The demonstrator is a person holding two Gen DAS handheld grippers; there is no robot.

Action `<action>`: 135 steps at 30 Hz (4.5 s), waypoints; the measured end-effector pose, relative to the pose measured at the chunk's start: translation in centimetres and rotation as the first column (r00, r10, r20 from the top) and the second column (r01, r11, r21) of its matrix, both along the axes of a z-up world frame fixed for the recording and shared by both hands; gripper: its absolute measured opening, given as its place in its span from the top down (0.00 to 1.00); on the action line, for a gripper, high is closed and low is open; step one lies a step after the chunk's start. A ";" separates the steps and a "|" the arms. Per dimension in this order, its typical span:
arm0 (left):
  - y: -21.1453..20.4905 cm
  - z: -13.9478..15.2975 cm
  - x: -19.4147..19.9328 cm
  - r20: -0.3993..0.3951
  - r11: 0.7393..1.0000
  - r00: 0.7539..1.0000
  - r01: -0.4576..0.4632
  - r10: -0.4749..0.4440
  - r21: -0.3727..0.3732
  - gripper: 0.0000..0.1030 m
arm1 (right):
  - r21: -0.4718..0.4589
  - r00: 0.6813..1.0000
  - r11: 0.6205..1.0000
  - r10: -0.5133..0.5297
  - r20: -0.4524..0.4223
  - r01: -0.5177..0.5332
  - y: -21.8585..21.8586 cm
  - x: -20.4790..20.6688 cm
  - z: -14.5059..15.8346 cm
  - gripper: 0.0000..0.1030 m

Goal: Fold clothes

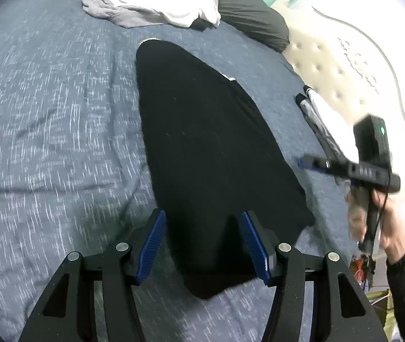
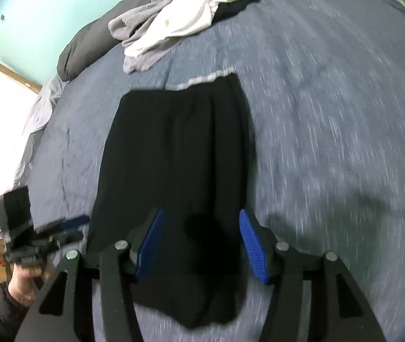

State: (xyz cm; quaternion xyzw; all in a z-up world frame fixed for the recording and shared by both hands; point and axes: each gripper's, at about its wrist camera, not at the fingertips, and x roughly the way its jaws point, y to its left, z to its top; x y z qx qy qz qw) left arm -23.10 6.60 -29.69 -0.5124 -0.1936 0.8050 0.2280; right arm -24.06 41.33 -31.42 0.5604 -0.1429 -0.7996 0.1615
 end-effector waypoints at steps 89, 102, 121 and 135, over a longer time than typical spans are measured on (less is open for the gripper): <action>12.4 22.6 -9.5 -0.158 0.980 0.985 0.093 -0.065 0.175 0.46 | -0.185 0.959 0.973 0.085 -0.269 -0.138 9.0 -4.2 20.8 0.75; 29.6 28.1 -18.4 -0.216 0.957 0.967 0.183 -0.134 0.224 0.46 | -0.100 0.943 0.994 0.001 -0.334 -0.037 26.5 -8.7 30.3 0.75; 49.1 24.3 -26.1 -0.228 0.932 0.954 0.252 -0.194 0.259 0.46 | 0.011 0.919 0.997 -0.071 -0.388 0.082 46.0 -11.9 29.8 0.75; 54.8 13.2 -21.1 -0.026 0.922 0.965 0.257 -0.261 0.289 0.46 | -0.004 0.970 0.989 -0.148 -0.192 0.150 50.8 -6.4 18.9 0.75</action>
